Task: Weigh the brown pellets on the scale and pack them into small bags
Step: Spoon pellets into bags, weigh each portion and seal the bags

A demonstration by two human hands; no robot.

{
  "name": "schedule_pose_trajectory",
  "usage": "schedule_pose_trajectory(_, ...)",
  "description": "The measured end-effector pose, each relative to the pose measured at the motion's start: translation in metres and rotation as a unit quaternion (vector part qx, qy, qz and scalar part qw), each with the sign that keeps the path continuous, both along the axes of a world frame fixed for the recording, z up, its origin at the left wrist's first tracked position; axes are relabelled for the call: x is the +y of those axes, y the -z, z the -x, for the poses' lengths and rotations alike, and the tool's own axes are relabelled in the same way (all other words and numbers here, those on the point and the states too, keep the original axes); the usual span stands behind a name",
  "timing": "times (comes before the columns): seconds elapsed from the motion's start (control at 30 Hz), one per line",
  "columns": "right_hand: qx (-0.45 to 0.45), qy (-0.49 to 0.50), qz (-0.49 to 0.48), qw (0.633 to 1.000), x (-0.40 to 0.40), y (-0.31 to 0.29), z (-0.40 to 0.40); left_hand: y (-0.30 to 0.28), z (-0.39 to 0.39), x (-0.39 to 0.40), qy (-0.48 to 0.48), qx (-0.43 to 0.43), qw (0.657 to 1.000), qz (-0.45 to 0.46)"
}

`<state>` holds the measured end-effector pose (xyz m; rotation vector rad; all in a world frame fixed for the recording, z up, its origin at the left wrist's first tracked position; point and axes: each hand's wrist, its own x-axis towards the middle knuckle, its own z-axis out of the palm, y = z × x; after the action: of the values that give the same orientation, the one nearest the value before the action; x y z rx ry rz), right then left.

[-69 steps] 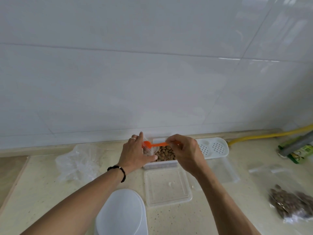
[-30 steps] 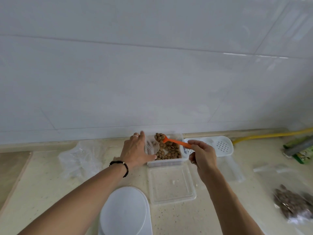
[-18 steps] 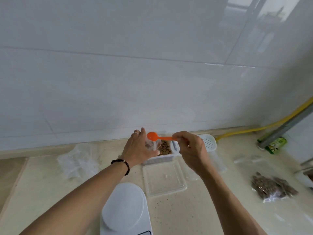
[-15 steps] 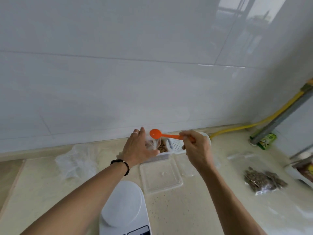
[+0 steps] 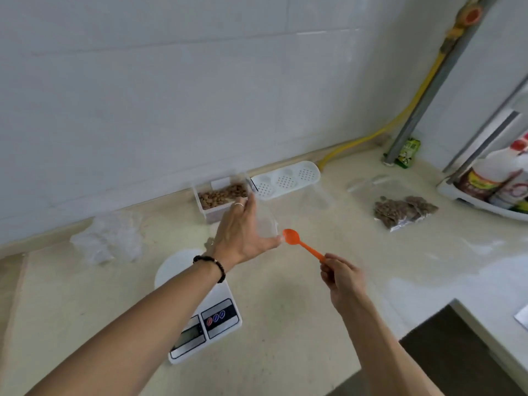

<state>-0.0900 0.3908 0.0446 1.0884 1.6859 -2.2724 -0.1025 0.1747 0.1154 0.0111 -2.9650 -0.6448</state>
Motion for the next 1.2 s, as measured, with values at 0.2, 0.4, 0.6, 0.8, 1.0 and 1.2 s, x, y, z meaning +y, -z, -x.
schedule_pose_trajectory(0.2, -0.032, -0.089, -0.139, 0.986, 0.020, 0.043, -0.024, 0.006, -0.026, 0.013, 0.005, -0.009, 0.999, 0.053)
schedule_pose_trajectory(0.4, 0.015, -0.244, -0.386, 0.890, 0.013, 0.015, -0.021, 0.007, -0.049, 0.008, -0.020, -0.028, 0.997, 0.063)
schedule_pose_trajectory(0.6, 0.219, -0.434, -0.250, 0.837, -0.053, -0.076, -0.011, -0.007, -0.068, 0.004, -0.039, -0.011, 0.998, 0.055)
schedule_pose_trajectory(0.8, 0.264, -0.478, -0.241, 0.802, -0.086, -0.101, -0.004, -0.032, -0.078, -0.021, -0.038, 0.023, 0.999, 0.027)
schedule_pose_trajectory(1.0, 0.261, -0.526, -0.138, 0.797, -0.116, -0.119, 0.005, -0.018, -0.080, -0.091, -0.034, -0.002, 0.982, -0.187)
schedule_pose_trajectory(1.2, 0.227, -0.497, -0.096, 0.832, -0.146, -0.110, 0.020, -0.001, -0.075, -0.142, -0.072, -0.059, 0.966, -0.242)
